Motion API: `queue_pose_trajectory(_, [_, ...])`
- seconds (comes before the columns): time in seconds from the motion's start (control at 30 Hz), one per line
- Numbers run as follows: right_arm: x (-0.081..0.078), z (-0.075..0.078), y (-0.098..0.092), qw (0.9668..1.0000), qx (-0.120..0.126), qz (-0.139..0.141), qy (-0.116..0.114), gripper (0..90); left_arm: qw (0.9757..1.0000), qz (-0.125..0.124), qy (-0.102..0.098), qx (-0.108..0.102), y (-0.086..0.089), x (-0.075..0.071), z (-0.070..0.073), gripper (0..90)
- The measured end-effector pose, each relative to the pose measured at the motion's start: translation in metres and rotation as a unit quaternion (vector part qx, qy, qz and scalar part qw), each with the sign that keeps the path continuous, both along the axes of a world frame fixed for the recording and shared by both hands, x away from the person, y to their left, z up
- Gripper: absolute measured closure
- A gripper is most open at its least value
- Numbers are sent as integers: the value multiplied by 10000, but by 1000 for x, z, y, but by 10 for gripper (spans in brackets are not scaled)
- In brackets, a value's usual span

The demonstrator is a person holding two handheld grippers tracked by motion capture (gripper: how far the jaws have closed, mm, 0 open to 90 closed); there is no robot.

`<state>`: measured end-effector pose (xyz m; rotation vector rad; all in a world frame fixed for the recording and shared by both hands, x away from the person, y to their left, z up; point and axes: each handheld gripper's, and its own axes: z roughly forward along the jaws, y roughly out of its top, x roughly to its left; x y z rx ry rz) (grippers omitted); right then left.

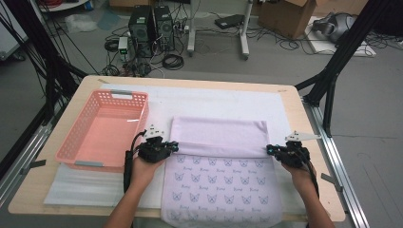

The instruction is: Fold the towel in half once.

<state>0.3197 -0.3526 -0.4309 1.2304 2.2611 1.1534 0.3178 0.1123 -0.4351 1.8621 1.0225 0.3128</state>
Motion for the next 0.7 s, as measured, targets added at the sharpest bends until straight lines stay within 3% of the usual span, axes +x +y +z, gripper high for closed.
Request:
queue_pose_trajectory(0.13, [-22,-2,-3,9998,-41,114,-138,858,9999,-87,-97,-96,2,-18,-4,842])
queue_pose_trajectory(0.3, [-43,-4,-3,9997,-49,162,-193,858,9998,-119,-167,-18,2,-31,-6,839])
queue_pose_trajectory(0.7, [-74,-2,-7,9993,-16,236,-288,858,9991,-188,-372,-123,4,-63,6,838])
